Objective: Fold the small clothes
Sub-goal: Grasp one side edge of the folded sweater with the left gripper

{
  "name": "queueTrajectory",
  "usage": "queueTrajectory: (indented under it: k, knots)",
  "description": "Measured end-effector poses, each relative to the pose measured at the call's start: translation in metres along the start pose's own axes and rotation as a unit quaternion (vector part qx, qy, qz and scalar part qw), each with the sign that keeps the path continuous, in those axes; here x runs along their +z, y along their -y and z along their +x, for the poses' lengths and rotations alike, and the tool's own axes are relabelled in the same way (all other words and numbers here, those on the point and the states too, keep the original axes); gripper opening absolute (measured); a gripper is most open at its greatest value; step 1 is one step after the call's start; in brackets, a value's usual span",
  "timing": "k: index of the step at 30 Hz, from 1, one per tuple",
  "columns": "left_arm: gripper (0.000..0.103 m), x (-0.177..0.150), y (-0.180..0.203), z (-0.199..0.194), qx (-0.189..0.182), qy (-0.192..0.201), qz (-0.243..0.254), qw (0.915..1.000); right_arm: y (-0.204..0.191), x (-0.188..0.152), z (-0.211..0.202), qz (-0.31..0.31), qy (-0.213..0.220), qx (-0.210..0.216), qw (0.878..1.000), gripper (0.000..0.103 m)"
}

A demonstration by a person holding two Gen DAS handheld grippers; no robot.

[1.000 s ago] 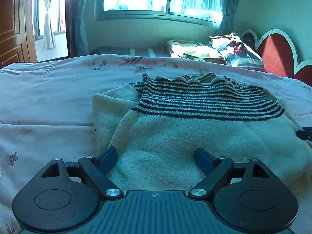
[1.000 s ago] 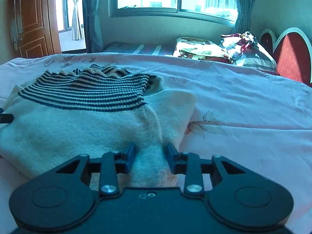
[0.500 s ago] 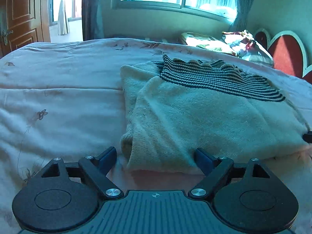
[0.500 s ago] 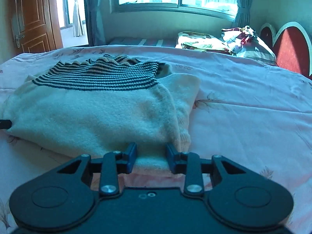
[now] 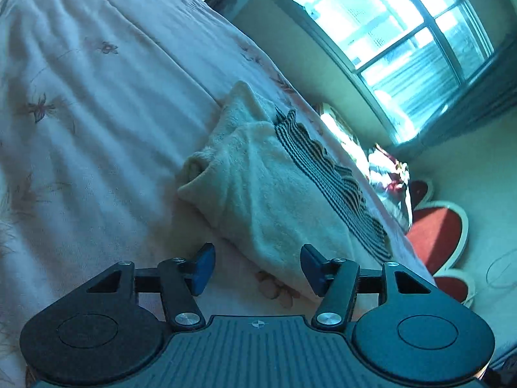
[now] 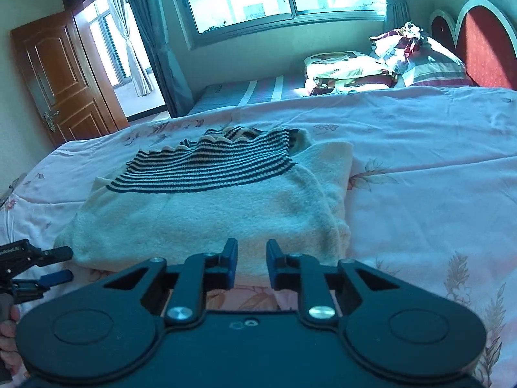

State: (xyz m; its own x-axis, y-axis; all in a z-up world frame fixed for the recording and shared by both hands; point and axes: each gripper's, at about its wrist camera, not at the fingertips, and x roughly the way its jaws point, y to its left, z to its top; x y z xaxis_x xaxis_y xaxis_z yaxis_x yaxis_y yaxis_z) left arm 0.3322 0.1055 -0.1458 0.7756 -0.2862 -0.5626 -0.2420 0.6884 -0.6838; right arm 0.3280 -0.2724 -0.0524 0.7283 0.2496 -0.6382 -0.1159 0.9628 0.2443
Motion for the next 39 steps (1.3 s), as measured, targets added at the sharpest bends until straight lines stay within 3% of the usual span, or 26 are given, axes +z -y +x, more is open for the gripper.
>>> queueTrajectory:
  k: [13, 28, 29, 31, 34, 36, 38, 39]
  knots:
    - [0.059, 0.023, -0.001, 0.041, -0.013, 0.039, -0.057, 0.9975, -0.01, 0.005, 0.026, -0.005, -0.02, 0.016, 1.0, 0.019]
    - [0.058, 0.036, 0.006, 0.069, -0.011, 0.058, -0.056, 0.9966, -0.04, 0.028, 0.07, -0.023, -0.025, 0.051, 0.998, 0.01]
    - [0.056, 0.036, 0.006, 0.069, -0.011, 0.06, -0.056, 0.9966, -0.043, 0.029, 0.074, -0.024, -0.025, 0.054, 0.998, 0.01]
    - [0.035, 0.038, -0.001, 0.069, -0.002, 0.061, -0.061, 0.9963, -0.048, 0.03, 0.082, -0.028, -0.026, 0.057, 0.998, 0.01]
    - [0.018, 0.038, -0.017, 0.073, -0.017, 0.057, -0.095, 0.9937, -0.057, 0.033, 0.096, -0.033, -0.033, 0.059, 0.997, 0.01]
    - [0.015, 0.037, -0.016, 0.069, -0.032, 0.061, -0.095, 0.993, -0.062, 0.035, 0.103, -0.036, -0.034, 0.062, 0.997, 0.01]
    - [0.015, 0.033, -0.014, 0.059, -0.075, 0.083, -0.091, 0.9896, -0.066, 0.037, 0.106, -0.037, -0.031, 0.066, 0.997, 0.009]
    - [0.015, 0.032, -0.013, 0.057, -0.074, 0.085, -0.083, 0.9902, -0.068, 0.038, 0.107, -0.038, -0.028, 0.071, 0.996, 0.01]
